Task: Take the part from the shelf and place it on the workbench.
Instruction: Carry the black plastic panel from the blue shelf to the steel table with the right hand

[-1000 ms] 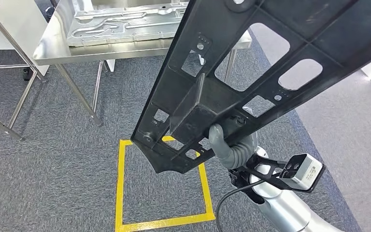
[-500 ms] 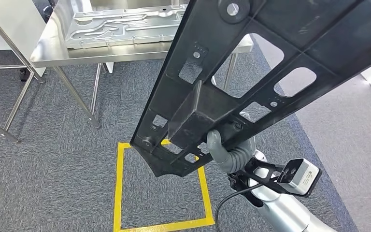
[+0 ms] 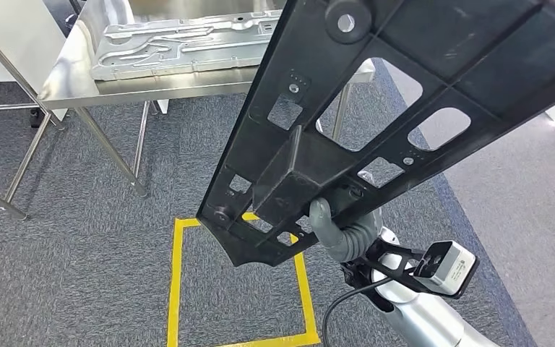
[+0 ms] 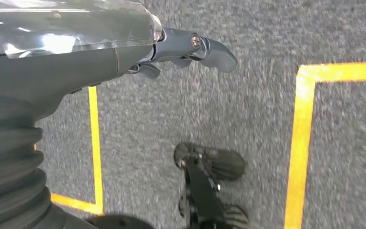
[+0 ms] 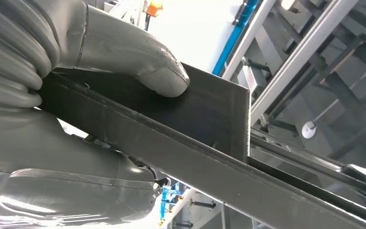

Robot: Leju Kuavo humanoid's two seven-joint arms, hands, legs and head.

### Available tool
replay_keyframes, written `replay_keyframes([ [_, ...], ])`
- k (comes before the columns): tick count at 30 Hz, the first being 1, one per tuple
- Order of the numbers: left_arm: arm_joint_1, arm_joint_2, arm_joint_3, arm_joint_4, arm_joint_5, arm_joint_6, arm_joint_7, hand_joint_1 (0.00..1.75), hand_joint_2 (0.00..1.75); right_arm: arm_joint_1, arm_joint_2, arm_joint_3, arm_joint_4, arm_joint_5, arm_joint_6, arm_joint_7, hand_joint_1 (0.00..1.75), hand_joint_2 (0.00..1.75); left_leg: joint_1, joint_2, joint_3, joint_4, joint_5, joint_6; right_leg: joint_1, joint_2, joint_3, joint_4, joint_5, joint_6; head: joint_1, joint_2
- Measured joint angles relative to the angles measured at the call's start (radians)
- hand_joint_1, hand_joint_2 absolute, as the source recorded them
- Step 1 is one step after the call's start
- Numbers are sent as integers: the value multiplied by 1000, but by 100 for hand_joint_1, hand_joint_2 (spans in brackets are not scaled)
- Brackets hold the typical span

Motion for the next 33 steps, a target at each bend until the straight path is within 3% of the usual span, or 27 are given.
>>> replay_keyframes([
  [2, 0, 0, 0, 0, 0, 0, 0, 0, 175, -1, 0, -2, 0, -2, 6, 0, 175, 175, 3, 0, -42, 93, -49, -6, 0, -2, 9, -5, -3, -13, 0, 0],
  [4, 2, -1, 0, 0, 1, 1, 1, 0, 175, 2, 1, -3, 1, -3, 13, 0, 175, 175, 3, 1, -117, 233, -103, -8, 5, -3, 14, -5, -9, -20, 0, 0],
  [5, 3, 0, 1, 0, 1, 2, 1, 0, 175, 4, 1, -4, 2, -3, 14, -1, 175, 175, 3, 1, -144, 276, -109, -8, 7, -2, 17, -5, -11, -21, 0, 0],
  [6, 4, 0, 1, 0, 1, 2, 2, 0, 175, 7, 1, -4, 2, -3, 15, -2, 175, 175, 3, 1, -152, 279, -93, -7, 10, -2, 21, -4, -15, -22, 0, 0],
  [7, 5, 0, 1, 0, 2, 3, 2, 0, 175, 9, 1, -4, 3, -3, 16, -3, 175, 175, 3, 1, -139, 239, -58, -4, 11, -1, 28, -4, -19, -22, 0, 0],
  [9, 5, 0, 1, 0, 2, 4, 1, 0, 175, 12, 1, -4, 3, -1, 16, -7, 175, 175, -1, 1, -81, 99, 20, 9, 16, 0, 42, -4, -29, -18, 0, 0],
  [10, 4, 0, 1, 0, 2, 4, 1, 0, 175, 13, 2, -4, 3, 1, 16, -9, 175, 175, -3, 1, -56, 44, 41, 15, 18, 1, 45, -3, -33, -14, 0, 0],
  [11, 4, 0, 1, 0, 3, 5, 0, 0, 175, 14, 2, -5, 3, 2, 17, -10, 175, 175, -7, 1, -42, 12, 48, 21, 19, 1, 47, -2, -35, -9, 0, 0],
  [14, 5, -1, 2, 0, 3, 6, -1, 0, 175, 17, 3, -6, 2, 4, 17, -11, 175, 175, -8, 1, -35, -7, 46, 33, 16, 1, 46, -2, -39, 7, 0, 0],
  [16, 5, -2, 2, 0, 3, 7, -1, 0, 175, 17, 3, -9, 2, 5, 17, -12, 175, 175, -3, 1, -27, -18, 50, 43, 15, 0, 29, 38, -64, 19, 0, 0],
  [19, 4, -2, 2, 0, 4, 7, -1, 0, 175, 21, 3, -12, 2, 6, 17, -14, 175, 175, -2, 2, -22, -21, 47, 51, 8, 0, -75, 226, -143, 31, 0, 0],
  [20, 5, -2, 2, 0, 5, 7, -1, 0, 175, 24, 3, -13, 2, 8, 19, -13, 175, 175, -2, 2, -21, -21, 45, 51, 5, -1, -105, 273, -150, 34, 0, 0],
  [21, 5, -2, 2, 0, 6, 7, -1, 0, 175, 27, 3, -13, 2, 10, 21, -13, 175, 175, -2, 1, -19, -21, 43, 50, 3, -1, -117, 281, -137, 36, 0, 0],
  [22, 6, -3, 2, 0, 6, 7, -1, 0, 175, 28, 3, -13, 3, 12, 24, -13, 175, 175, -2, 1, -14, -21, 40, 49, 1, -2, -105, 246, -104, 37, 0, 0],
  [23, 6, -4, 2, 0, 7, 7, 0, 0, 175, 28, 3, -14, 3, 14, 27, -13, 175, 175, -1, 0, -9, -21, 37, 46, -1, -3, -77, 179, -61, 36, 0, 0],
  [25, 5, -6, 2, 0, 6, 7, 0, 0, 175, 26, 4, -17, 3, 15, 30, -12, 175, 175, -4, -2, -1, -19, 29, 37, 0, -3, -14, 46, -5, 30, 0, 0],
  [27, 4, -6, 2, 0, 6, 7, 0, 0, 175, 24, 5, -20, 3, 15, 31, -9, 175, 175, -7, -2, 1, -19, 23, 25, 4, -2, 5, 2, -1, 18, 0, 0],
  [30, 2, -6, 2, 0, 6, 7, 1, 0, 175, 22, 7, -23, 2, 14, 32, -3, 175, 175, -3, -1, 2, -9, 10, 6, 5, 0, 11, -6, -2, -4, 0, 0],
  [31, 2, -6, 2, 0, 4, 6, 2, 0, 175, 22, 9, -23, 2, 14, 32, -2, 175, 175, -1, -1, -10, 22, -8, 2, 4, -1, 16, -9, -2, -10, 0, 0],
  [33, 2, -7, 2, 0, 3, 6, 3, 0, 175, 21, 13, -23, 2, 14, 32, 0, 175, 175, 0, 0, -69, 144, -68, -3, 5, -3, 23, -12, -6, -20, 0, 0],
])
